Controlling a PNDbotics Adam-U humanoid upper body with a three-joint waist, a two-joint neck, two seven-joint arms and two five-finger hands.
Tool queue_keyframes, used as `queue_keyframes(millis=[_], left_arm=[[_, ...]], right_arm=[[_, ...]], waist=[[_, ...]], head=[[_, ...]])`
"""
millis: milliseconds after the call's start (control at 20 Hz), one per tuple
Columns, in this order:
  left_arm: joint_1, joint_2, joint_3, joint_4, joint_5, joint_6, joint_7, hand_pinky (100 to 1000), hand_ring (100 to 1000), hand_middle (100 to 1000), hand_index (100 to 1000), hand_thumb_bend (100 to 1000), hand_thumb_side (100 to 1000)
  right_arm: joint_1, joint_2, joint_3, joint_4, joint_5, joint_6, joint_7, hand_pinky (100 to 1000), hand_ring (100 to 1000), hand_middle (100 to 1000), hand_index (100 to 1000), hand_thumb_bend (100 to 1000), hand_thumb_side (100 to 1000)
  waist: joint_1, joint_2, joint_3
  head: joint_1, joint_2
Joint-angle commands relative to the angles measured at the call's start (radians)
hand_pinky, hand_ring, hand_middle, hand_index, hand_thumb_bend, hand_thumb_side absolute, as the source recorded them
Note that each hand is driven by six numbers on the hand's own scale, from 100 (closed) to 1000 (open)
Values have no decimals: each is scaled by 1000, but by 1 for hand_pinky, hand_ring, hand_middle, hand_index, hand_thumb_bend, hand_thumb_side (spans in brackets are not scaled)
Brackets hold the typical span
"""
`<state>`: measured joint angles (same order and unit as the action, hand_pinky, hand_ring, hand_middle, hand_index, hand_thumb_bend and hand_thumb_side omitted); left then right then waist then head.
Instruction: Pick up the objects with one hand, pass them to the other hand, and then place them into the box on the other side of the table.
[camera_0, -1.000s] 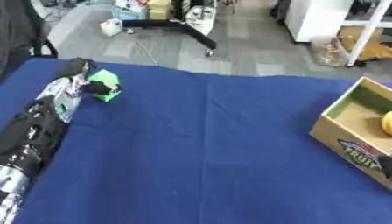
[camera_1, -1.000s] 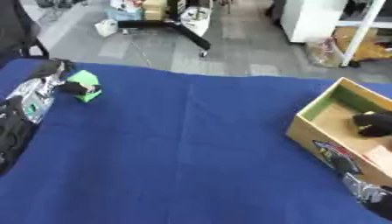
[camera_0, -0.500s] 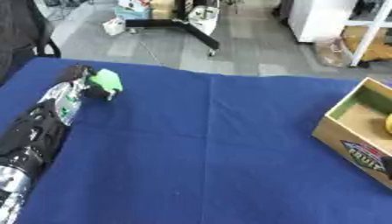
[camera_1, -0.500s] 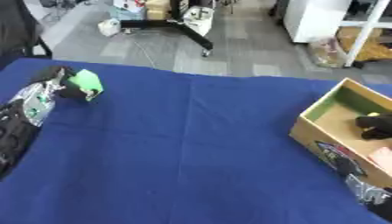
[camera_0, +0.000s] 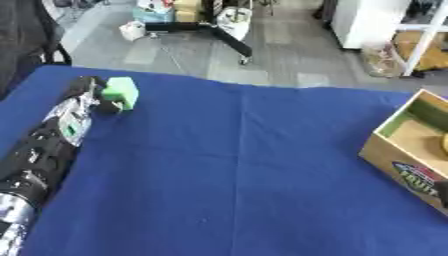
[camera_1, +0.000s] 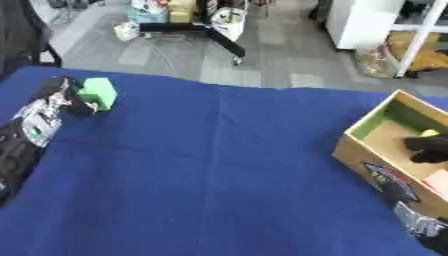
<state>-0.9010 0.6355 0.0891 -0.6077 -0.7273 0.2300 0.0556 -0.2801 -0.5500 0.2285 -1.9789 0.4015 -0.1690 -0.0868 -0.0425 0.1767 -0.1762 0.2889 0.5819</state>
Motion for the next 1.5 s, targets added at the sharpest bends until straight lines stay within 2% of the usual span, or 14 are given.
queue_keyframes(millis=[50, 150, 300, 450, 550, 750, 900, 1050, 1500], left_arm=[[-12, 25, 0, -32, 49, -9, 31, 675, 520, 473, 610, 171, 185], [-10, 28, -6, -37, 65, -12, 33, 678, 526, 479, 617, 205, 191], [-11, 37, -25, -33, 38, -15, -8, 708, 582, 544, 693, 378, 279], [-15, 46, -23, -42, -18, -12, -46, 714, 596, 559, 709, 442, 305], [-17, 50, -20, -51, -48, -8, -64, 735, 646, 615, 761, 534, 370], [-21, 47, -12, -72, -83, 4, -56, 761, 707, 690, 806, 682, 484], [-23, 41, -13, -76, -93, 13, -19, 789, 752, 751, 849, 696, 487], [-26, 39, -17, -70, -118, 16, 19, 808, 786, 789, 873, 671, 465], [-37, 43, -11, -54, -145, 4, 65, 812, 805, 806, 878, 555, 385]], right_arm=[[-5, -14, -8, -21, -6, 3, 0, 644, 623, 648, 767, 297, 278], [-5, -15, -8, -21, -6, 4, 1, 644, 623, 648, 767, 297, 279], [-6, -16, -7, -21, -7, 3, 3, 645, 623, 648, 767, 297, 279], [-4, -18, -8, -21, -7, 4, 2, 644, 623, 648, 766, 298, 278], [-2, -19, -8, -21, -8, 5, 2, 644, 623, 648, 766, 297, 278], [-3, -19, -7, -21, -9, 4, 1, 643, 622, 646, 765, 295, 279], [-3, -18, -5, -21, -11, 4, 2, 642, 626, 644, 764, 295, 278], [-1, -16, -3, -21, -15, 1, 3, 644, 629, 645, 765, 280, 277], [-8, -2, 2, -21, -32, -12, 13, 642, 629, 648, 761, 263, 276]], waist=[[-7, -4, 3], [-6, -5, 4], [-5, -7, 4], [-4, -9, 4], [-3, -9, 5], [0, -10, 8], [-1, -7, 3], [-2, -1, -3], [0, 41, -37]], head=[[1, -14], [1, -14], [3, -14], [4, -14], [4, -14], [5, -13], [5, -16], [7, -20], [12, -45]])
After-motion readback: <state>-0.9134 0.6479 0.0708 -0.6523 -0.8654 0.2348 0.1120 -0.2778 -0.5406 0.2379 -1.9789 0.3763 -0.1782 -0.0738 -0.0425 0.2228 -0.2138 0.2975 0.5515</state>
